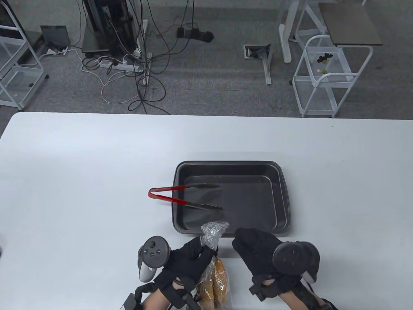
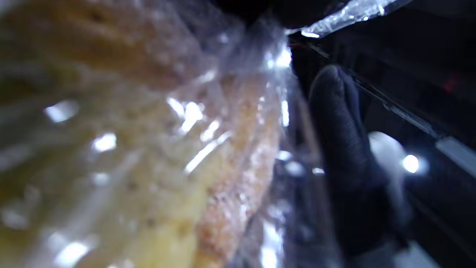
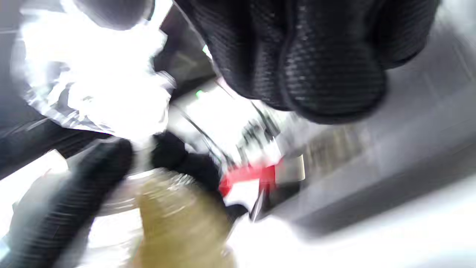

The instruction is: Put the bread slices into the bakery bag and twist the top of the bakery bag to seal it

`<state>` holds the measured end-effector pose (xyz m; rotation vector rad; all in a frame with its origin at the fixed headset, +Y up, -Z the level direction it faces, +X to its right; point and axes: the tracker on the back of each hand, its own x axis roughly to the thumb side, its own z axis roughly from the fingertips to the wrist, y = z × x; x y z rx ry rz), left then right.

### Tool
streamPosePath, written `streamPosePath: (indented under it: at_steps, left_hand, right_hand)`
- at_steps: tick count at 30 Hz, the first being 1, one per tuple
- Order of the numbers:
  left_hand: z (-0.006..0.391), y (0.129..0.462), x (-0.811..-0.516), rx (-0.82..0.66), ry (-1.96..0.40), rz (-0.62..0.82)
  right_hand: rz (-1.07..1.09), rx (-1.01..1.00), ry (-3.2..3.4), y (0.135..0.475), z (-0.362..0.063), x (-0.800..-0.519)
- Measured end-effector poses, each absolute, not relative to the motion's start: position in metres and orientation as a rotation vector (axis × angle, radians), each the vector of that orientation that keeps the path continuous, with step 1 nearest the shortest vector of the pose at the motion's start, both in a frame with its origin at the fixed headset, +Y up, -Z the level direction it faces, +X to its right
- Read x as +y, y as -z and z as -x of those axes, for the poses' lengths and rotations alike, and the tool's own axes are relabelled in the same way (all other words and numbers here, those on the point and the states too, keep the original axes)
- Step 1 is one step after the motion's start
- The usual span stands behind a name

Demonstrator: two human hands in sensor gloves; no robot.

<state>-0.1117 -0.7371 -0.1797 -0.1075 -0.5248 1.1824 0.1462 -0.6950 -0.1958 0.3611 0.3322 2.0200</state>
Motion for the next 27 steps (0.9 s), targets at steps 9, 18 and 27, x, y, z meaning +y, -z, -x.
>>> streamPosePath:
  at_steps: [9,18,27]
  left_hand:
    - [0.098,0.160,-0.723,-0.554,-0.869,-0.156]
    - [0.098,0.165,-0.730,-0.528,-0.969,-0.084]
    - [0.100,0.183,-0.764,-0.431,-1.511,0.468]
  right_hand:
    - [-0.395,0.712,-1.535,0.211,-0.126,-0.746]
    - [-0.553,0.382,-1.737,0.204,-0.121,-0.727]
    - [-1.474,-1.154,-2.370,0.143,-0.099,-0.683]
